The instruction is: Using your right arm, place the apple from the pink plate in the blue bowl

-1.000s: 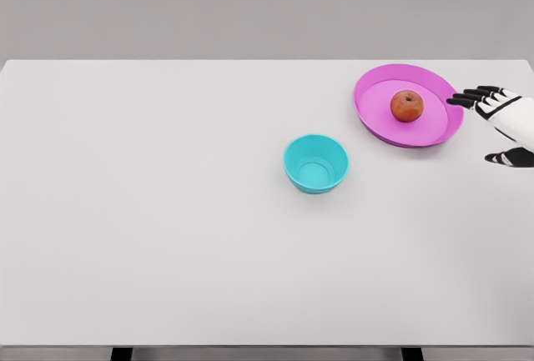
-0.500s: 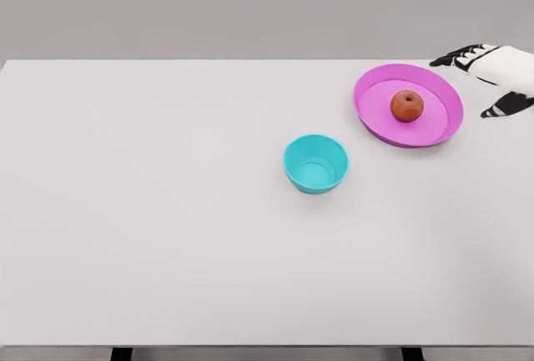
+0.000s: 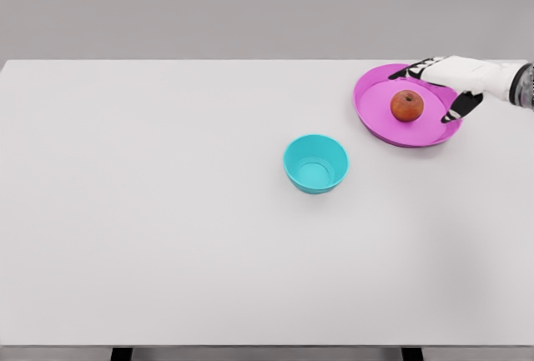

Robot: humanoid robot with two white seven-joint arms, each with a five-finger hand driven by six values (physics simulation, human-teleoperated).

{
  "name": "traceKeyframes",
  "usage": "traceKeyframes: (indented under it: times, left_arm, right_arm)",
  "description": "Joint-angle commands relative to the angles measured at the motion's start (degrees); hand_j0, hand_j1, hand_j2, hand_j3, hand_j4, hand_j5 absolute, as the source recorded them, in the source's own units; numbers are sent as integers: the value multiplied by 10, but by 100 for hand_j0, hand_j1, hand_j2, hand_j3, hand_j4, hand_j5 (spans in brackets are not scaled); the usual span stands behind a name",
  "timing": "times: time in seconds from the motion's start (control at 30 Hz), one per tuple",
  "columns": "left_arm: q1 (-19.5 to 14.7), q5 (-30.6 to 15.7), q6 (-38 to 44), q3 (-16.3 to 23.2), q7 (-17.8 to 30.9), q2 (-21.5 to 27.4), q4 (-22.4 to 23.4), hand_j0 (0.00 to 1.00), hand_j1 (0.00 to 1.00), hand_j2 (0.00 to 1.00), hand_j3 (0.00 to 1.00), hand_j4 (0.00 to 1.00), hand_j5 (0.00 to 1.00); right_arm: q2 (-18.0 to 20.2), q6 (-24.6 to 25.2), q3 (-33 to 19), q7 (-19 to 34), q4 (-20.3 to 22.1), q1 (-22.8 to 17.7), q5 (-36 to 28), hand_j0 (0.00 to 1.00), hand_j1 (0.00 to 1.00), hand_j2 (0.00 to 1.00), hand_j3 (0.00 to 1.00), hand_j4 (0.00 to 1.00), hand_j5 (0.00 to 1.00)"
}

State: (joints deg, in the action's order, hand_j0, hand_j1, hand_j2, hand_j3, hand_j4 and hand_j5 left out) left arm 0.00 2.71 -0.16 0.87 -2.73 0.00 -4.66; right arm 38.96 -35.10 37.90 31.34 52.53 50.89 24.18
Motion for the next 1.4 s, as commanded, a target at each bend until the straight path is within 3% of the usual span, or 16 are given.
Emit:
traceKeyframes:
  times: [0.0, 0.27, 0.9, 0.97, 1.1, 1.37]
  left_arm:
    - [0, 0, 0, 0, 0, 0, 0, 100, 100, 100, 100, 100, 100]
    - [0, 0, 1, 0, 0, 0, 0, 100, 100, 100, 100, 100, 100]
    - [0, 0, 0, 0, 0, 0, 0, 100, 100, 100, 100, 100, 100]
    - [0, 0, 0, 0, 0, 0, 0, 100, 100, 100, 100, 100, 100]
    - [0, 0, 0, 0, 0, 0, 0, 100, 100, 100, 100, 100, 100]
    - [0, 0, 0, 0, 0, 0, 0, 100, 100, 100, 100, 100, 100]
  right_arm:
    - [-20, 1, 6, 14, -38, 3, -1, 100, 100, 100, 100, 100, 100]
    - [-56, 1, 8, 15, -110, 25, 30, 100, 100, 100, 100, 100, 100]
    - [-80, 1, 36, 15, -163, 53, 43, 99, 99, 99, 99, 99, 99]
    - [-80, 1, 36, 15, -163, 53, 43, 93, 93, 93, 93, 93, 93]
    - [-80, 1, 36, 15, -163, 53, 43, 69, 69, 69, 69, 69, 69]
    - [-80, 1, 40, 15, -163, 53, 44, 54, 54, 54, 54, 54, 54]
